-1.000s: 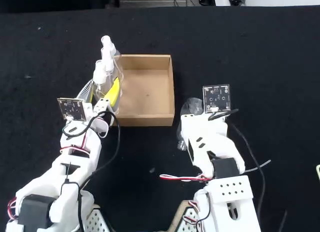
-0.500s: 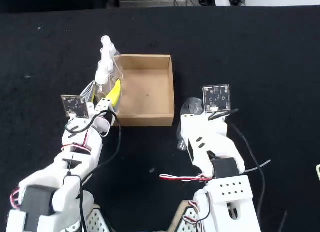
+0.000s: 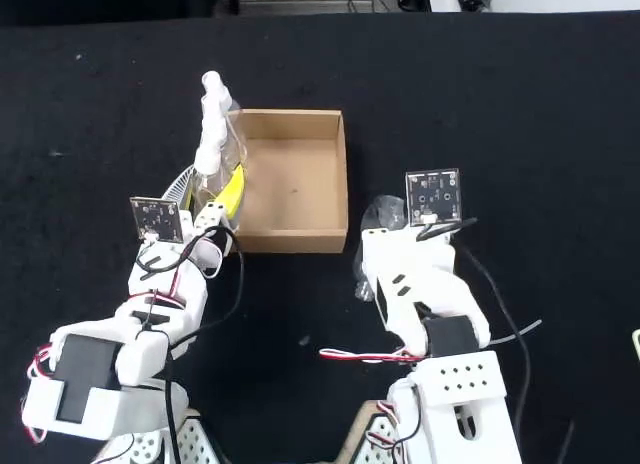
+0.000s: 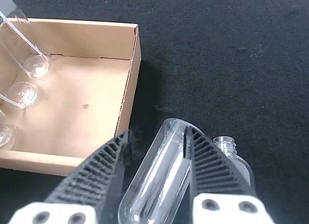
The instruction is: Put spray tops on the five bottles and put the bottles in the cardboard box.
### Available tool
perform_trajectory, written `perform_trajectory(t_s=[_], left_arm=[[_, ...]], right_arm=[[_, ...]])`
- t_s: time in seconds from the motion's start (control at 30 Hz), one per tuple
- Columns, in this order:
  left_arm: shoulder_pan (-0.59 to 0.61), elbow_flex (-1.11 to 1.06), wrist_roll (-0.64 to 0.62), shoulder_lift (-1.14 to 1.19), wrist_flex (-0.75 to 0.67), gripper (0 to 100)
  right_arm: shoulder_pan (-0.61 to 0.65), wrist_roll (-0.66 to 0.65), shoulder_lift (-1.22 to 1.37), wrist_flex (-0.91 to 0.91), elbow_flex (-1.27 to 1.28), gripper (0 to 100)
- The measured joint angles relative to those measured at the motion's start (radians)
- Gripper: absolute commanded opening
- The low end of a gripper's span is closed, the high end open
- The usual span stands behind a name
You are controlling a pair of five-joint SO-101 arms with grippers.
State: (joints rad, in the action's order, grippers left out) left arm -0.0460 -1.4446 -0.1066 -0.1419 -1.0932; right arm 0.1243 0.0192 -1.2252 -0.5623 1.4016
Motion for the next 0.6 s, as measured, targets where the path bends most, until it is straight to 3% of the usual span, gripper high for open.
perform_trajectory(t_s=[0.3, 0.5, 0.6], left_arm=[[0.0, 0.0, 0.0, 0.0, 0.0, 4], [0.0, 0.0, 0.0, 0.0, 0.0, 21], [0.002, -0.002, 0.002, 0.0, 0.0, 23]], right_arm=[[0.0, 0.0, 0.0, 0.0, 0.0, 16.2], [0.0, 0.0, 0.0, 0.0, 0.0, 16.2], [0.0, 0.0, 0.0, 0.0, 0.0, 16.2]])
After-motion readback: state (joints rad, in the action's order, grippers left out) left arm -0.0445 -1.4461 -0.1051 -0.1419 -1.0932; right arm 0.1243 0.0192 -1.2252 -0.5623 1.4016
